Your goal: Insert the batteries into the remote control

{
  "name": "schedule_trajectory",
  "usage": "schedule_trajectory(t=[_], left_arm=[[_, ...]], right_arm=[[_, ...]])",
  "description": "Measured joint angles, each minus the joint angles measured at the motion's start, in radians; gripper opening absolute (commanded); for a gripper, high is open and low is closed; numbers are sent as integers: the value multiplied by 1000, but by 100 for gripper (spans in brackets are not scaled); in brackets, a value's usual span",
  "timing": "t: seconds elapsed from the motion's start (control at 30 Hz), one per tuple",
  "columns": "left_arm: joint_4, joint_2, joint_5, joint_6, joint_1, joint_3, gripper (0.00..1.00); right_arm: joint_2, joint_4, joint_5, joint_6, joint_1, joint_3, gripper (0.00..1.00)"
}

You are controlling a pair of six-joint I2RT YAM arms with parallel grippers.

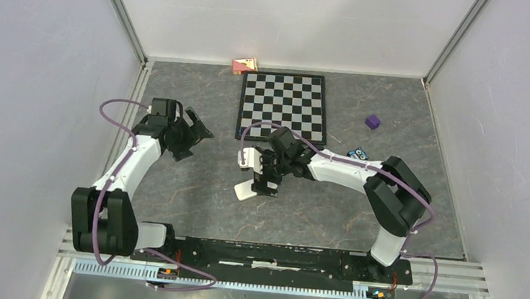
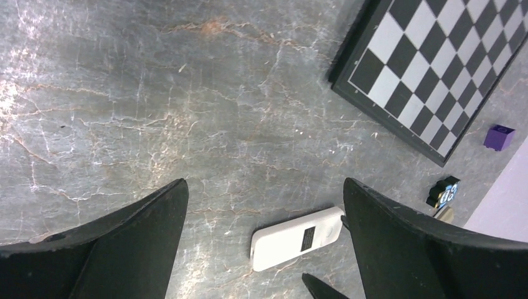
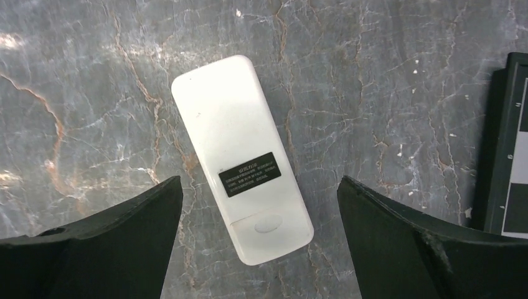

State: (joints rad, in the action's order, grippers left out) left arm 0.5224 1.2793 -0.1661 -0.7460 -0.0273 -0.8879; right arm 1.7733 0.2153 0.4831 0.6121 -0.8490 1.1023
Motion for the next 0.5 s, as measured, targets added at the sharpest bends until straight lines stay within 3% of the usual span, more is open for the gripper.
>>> schedule_trajectory(t=[0.3, 0.37, 0.5], left_arm=[[21, 41, -77, 41, 58, 0, 100], [21, 42, -82, 49, 59, 0, 100], [21, 43, -101, 57, 59, 0, 100]], right_arm=[[114, 33, 17, 116, -16, 27, 91], [120, 38, 14, 127, -23, 41, 84], [127, 37, 8, 125, -28, 48, 51]])
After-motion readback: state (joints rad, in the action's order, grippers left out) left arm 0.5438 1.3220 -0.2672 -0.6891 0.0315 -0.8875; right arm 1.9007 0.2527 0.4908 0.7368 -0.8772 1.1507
